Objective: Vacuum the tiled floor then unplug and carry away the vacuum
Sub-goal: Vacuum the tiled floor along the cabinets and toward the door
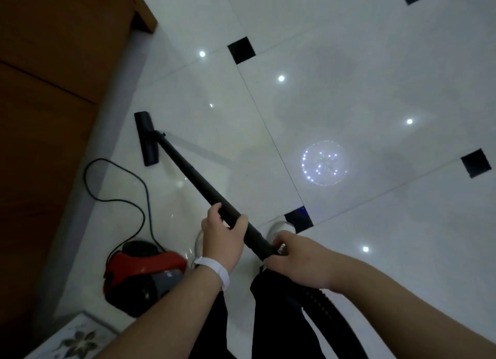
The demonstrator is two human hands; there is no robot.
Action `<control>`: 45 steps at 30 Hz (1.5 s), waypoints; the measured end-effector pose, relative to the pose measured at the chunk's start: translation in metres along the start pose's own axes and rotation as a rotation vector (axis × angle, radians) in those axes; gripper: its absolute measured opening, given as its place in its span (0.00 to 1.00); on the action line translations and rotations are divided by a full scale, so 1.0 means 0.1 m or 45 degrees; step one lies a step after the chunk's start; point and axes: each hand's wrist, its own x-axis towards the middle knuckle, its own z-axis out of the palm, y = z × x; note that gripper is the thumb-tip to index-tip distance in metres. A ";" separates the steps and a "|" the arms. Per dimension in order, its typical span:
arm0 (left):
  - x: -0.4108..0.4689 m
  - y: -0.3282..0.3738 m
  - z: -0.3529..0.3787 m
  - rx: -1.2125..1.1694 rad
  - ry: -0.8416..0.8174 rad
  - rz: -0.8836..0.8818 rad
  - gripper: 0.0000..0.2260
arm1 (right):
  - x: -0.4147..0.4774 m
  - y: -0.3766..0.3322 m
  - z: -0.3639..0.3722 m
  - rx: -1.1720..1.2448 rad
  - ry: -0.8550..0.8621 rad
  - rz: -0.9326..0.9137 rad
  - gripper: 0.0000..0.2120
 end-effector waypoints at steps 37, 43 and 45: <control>0.29 -1.29 -0.80 -1.120 0.355 -0.451 0.18 | 0.54 -1.08 1.19 -0.778 -0.233 -0.070 0.15; 0.18 -1.58 -0.76 -1.234 0.423 -0.509 0.15 | 0.59 -1.03 1.40 -0.892 -0.261 -0.103 0.17; 0.13 -1.59 -0.76 -1.230 0.445 -0.493 0.17 | 0.54 -1.04 1.41 -0.931 -0.249 -0.117 0.17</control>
